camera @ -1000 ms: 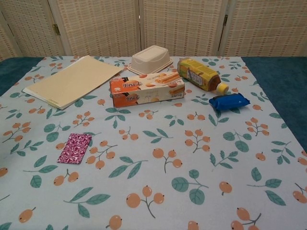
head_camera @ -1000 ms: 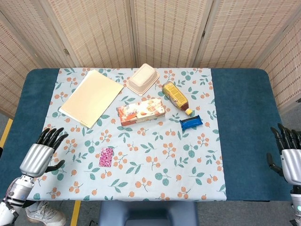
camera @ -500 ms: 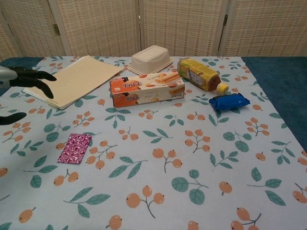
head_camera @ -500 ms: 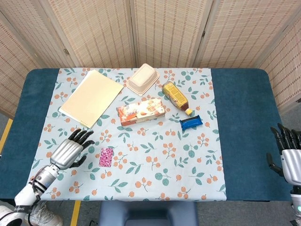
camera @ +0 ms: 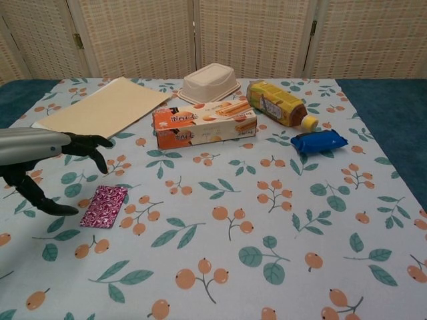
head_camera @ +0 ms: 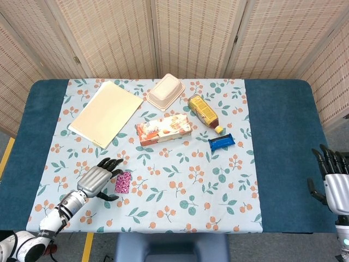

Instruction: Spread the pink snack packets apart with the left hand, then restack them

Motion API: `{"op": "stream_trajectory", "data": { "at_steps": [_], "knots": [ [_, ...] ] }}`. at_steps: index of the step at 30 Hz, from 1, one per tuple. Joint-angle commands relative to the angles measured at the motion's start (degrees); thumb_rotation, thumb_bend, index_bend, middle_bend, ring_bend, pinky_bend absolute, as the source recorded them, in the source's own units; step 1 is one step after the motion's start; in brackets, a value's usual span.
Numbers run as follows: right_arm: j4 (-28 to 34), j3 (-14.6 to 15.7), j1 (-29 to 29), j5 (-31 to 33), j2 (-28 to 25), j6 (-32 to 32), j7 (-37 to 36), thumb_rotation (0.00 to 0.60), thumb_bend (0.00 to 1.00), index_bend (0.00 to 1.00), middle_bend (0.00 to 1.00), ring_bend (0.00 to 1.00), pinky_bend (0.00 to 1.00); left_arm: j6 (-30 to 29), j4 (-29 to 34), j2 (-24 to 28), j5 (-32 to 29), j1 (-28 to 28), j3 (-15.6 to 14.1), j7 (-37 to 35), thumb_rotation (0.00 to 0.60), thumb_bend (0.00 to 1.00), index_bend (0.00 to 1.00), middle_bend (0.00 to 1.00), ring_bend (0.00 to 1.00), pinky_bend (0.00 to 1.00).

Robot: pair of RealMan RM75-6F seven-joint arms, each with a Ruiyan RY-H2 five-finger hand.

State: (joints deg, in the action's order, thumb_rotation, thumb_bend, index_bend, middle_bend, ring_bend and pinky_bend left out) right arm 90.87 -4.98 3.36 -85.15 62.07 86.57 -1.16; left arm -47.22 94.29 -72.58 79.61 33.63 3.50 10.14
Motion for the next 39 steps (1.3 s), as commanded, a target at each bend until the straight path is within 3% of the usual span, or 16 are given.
{"op": "stream_trajectory", "data": {
  "at_steps": [1, 13, 39],
  "knots": [
    [-0.13, -0.01, -0.04, 0.01, 0.07, 0.05, -0.03, 0.600, 0.50, 0.02, 0.00, 0.00, 0.00, -1.13, -1.43, -1.66, -0.22, -0.06, -0.37, -0.51, 0.400, 0.17, 0.32, 0.00, 0.00, 0.00],
    [-0.14, 0.08, 0.09, 0.26, 0.40, -0.46, 0.26, 0.600, 0.50, 0.04, 0.00, 0.00, 0.00, -1.59, -4.35, -5.03, -2.62, -0.35, -2.09, 0.06, 0.320, 0.15, 0.34, 0.00, 0.00, 0.00],
    [-0.47, 0.22, -0.16, 0.89, 0.43, -0.91, -0.25, 0.600, 0.50, 0.06, 0.00, 0.00, 0.00, -1.23, -8.38, -11.67, -6.48, 1.26, -2.67, 3.87, 0.320, 0.16, 0.33, 0.00, 0.00, 0.00]
  ]
}}
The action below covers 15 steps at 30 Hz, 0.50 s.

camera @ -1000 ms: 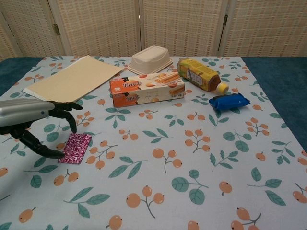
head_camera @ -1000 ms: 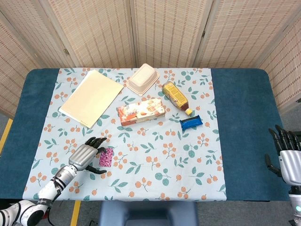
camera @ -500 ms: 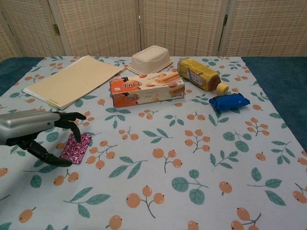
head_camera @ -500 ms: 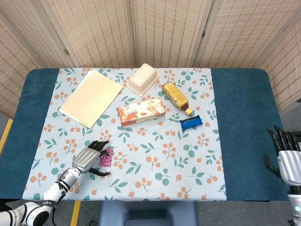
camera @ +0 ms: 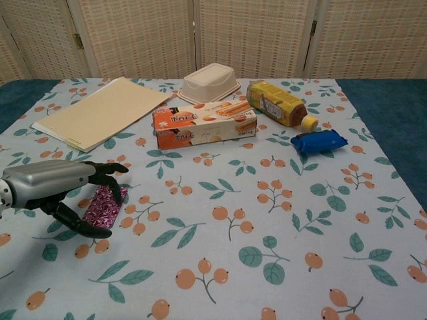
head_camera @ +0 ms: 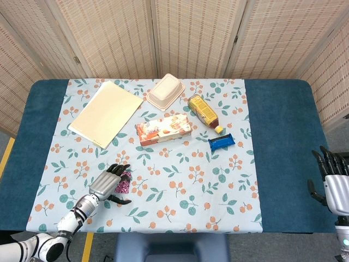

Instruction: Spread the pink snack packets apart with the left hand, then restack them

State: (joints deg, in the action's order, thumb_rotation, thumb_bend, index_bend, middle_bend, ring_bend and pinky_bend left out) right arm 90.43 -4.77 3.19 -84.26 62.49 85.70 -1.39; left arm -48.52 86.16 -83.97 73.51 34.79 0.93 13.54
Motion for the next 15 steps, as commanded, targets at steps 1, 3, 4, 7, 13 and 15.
{"op": "stream_trajectory", "data": {
  "at_steps": [1, 3, 4, 7, 13, 15],
  "knots": [
    [-0.08, 0.02, 0.02, 0.01, 0.04, -0.08, -0.04, 0.600, 0.50, 0.06, 0.00, 0.00, 0.00, 0.08, -0.44, -0.46, -0.73, 0.14, -0.15, 0.94, 0.319, 0.16, 0.33, 0.00, 0.00, 0.00],
    [-0.16, 0.00, 0.01, 0.05, 0.07, -0.09, -0.10, 0.600, 0.50, 0.06, 0.00, 0.00, 0.00, -0.12, -0.67, -0.66, -1.35, 0.08, -0.16, 1.66, 0.318, 0.16, 0.33, 0.00, 0.00, 0.00],
    [-0.22, -0.02, 0.00, 0.11, 0.08, -0.11, -0.17, 0.600, 0.50, 0.06, 0.00, 0.00, 0.00, -0.33, -0.70, -0.74, -1.71, -0.02, -0.16, 1.91, 0.318, 0.16, 0.33, 0.00, 0.00, 0.00],
    [-0.30, -0.05, 0.04, 0.22, 0.05, -0.24, -0.24, 0.600, 0.50, 0.06, 0.00, 0.00, 0.00, -0.45, -0.58, -0.44, -2.47, -0.21, -0.24, 2.01, 0.319, 0.16, 0.33, 0.00, 0.00, 0.00],
    [-0.38, -0.12, 0.13, 0.11, 0.14, -0.25, -0.33, 0.600, 0.50, 0.07, 0.00, 0.00, 0.00, -1.04, -0.22, 0.63, -2.89, -0.77, -0.68, 1.74, 0.318, 0.16, 0.34, 0.00, 0.00, 0.00],
    [-0.37, -0.14, 0.12, 0.11, 0.14, -0.20, -0.35, 0.600, 0.50, 0.07, 0.00, 0.00, 0.00, -1.28, -0.13, 1.16, -2.90, -1.03, -0.95, 1.66, 0.320, 0.16, 0.34, 0.00, 0.00, 0.00]
  ]
}}
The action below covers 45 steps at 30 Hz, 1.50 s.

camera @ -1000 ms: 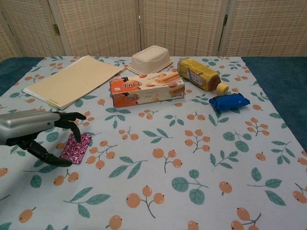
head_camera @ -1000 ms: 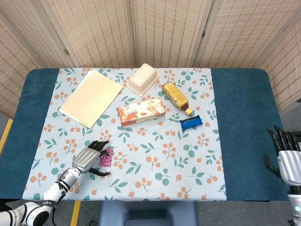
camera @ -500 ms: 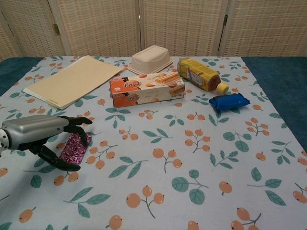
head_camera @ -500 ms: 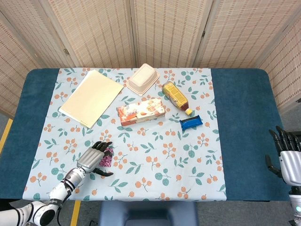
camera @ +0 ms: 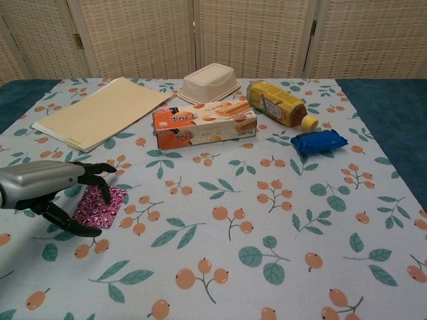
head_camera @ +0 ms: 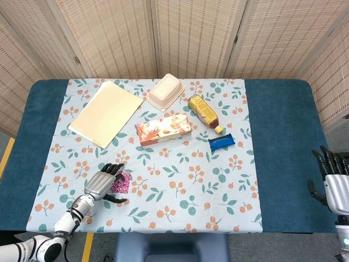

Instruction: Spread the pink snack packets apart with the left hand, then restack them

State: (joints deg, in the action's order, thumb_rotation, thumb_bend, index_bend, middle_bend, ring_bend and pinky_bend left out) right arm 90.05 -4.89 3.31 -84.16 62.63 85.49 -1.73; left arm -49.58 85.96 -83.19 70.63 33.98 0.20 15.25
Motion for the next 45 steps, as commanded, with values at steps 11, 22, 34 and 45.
{"op": "stream_trajectory", "data": {
  "at_steps": [11, 22, 34, 45],
  "knots": [
    [0.36, 0.05, -0.51, -0.15, -0.20, 0.84, 0.03, 0.600, 0.50, 0.07, 0.00, 0.00, 0.00, -1.23, 0.91, 4.70, -0.20, -1.98, -1.92, -0.56, 0.317, 0.16, 0.34, 0.00, 0.00, 0.00],
    [0.45, 0.06, -0.75, -0.24, -0.08, 1.19, 0.14, 0.600, 0.50, 0.07, 0.00, 0.00, 0.00, -2.79, 4.17, 9.02, -0.23, -2.67, -1.23, -1.54, 0.316, 0.16, 0.35, 0.00, 0.00, 0.00],
    [-0.89, -0.11, -0.68, 0.35, -0.01, 0.58, -1.31, 0.600, 0.50, 0.07, 0.00, 0.00, 0.00, -1.45, 6.57, 4.12, -1.19, 0.04, -0.12, 4.45, 0.315, 0.16, 0.35, 0.00, 0.00, 0.00],
    [-1.75, -0.12, -0.94, 0.65, 0.12, 0.57, -2.17, 0.600, 0.50, 0.07, 0.00, 0.00, 0.00, -0.91, 5.74, 1.44, -6.53, 1.22, -0.09, 9.52, 0.317, 0.16, 0.34, 0.00, 0.00, 0.00]
  ]
}}
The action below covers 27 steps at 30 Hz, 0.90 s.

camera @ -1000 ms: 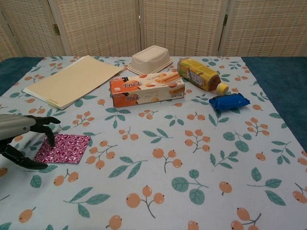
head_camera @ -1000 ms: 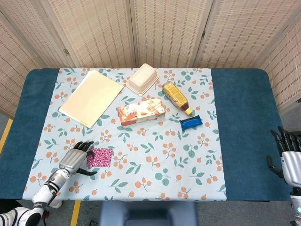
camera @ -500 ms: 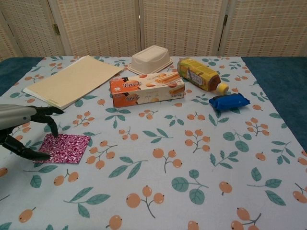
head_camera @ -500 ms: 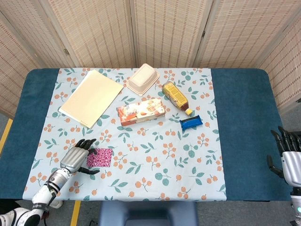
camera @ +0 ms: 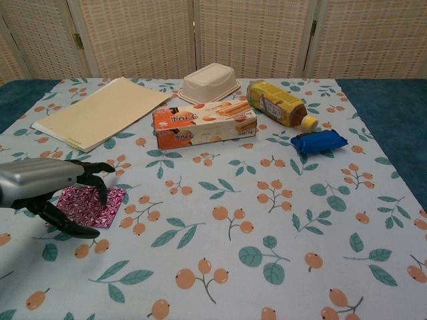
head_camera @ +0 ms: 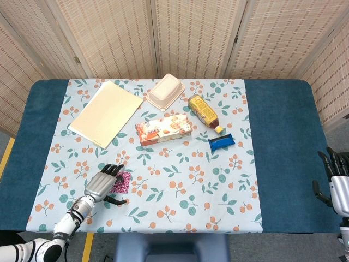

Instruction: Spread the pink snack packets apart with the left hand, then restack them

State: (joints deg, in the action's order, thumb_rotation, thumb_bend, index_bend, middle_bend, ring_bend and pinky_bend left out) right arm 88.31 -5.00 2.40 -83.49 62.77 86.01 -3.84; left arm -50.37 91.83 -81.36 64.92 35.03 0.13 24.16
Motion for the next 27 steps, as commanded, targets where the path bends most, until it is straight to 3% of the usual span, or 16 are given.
{"op": "stream_trajectory", "data": {
  "at_steps": [1, 27],
  "knots": [
    [-0.04, -0.02, -0.07, -0.02, -0.04, 0.11, -0.10, 0.600, 0.50, 0.07, 0.00, 0.00, 0.00, -0.18, -0.14, -0.46, -1.14, 0.17, -0.06, 0.76, 0.318, 0.16, 0.34, 0.00, 0.00, 0.00],
    [0.49, 0.09, -0.42, -0.32, -0.09, 0.47, 0.28, 0.600, 0.50, 0.07, 0.00, 0.00, 0.00, -1.91, -0.82, 3.04, -1.20, -2.30, -2.48, -2.25, 0.317, 0.16, 0.34, 0.00, 0.00, 0.00]
  ]
}}
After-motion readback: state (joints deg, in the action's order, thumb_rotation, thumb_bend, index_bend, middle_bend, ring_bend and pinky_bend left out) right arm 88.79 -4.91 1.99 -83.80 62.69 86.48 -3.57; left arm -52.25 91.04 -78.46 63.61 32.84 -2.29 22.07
